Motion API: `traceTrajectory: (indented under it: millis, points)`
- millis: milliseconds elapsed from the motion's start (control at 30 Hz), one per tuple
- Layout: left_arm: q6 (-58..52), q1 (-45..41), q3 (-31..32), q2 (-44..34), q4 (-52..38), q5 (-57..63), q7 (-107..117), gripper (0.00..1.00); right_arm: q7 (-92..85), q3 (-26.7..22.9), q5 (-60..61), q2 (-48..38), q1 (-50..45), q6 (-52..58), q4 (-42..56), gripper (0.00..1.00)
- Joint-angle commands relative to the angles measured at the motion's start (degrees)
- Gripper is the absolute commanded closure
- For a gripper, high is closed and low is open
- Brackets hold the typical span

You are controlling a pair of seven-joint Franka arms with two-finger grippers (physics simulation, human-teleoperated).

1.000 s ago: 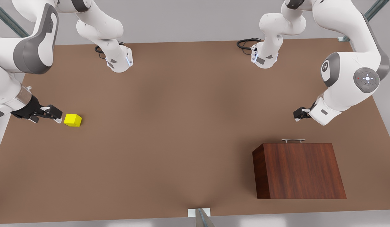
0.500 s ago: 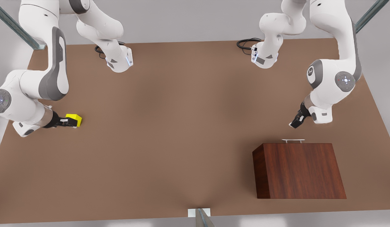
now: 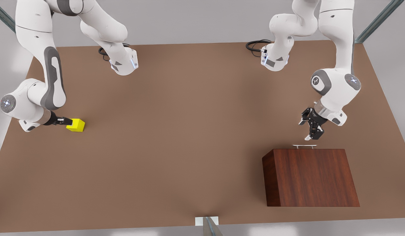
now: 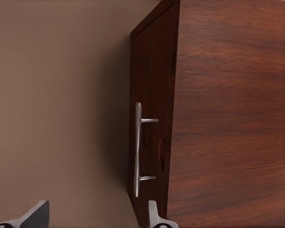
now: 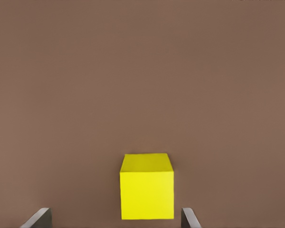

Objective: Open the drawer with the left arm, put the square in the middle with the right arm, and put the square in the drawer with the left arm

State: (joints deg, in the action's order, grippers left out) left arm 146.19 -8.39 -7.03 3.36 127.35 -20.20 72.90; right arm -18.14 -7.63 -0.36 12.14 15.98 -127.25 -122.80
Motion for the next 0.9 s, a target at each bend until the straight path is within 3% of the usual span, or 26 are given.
traceTrajectory:
  millis: [0,700,867]
  points:
    - [0.33,-0.76,0.0,0.24,0.0,-0.45,-0.39,0.0,-0.05,-0.1,0.01,0.69,0.11,-0.19,0.11,0.0]
    - [5.25,1.27,-1.76,6.3,0.53,-0.98,-6.81,0.0,-5.76,-3.62,0.01,11.68,-1.12,-7.04,-1.3,0.0]
    - [5.25,1.27,-2.38,6.39,0.35,-1.42,-6.81,0.0,-5.59,-3.53,0.45,12.82,-1.56,-8.27,-1.21,0.07]
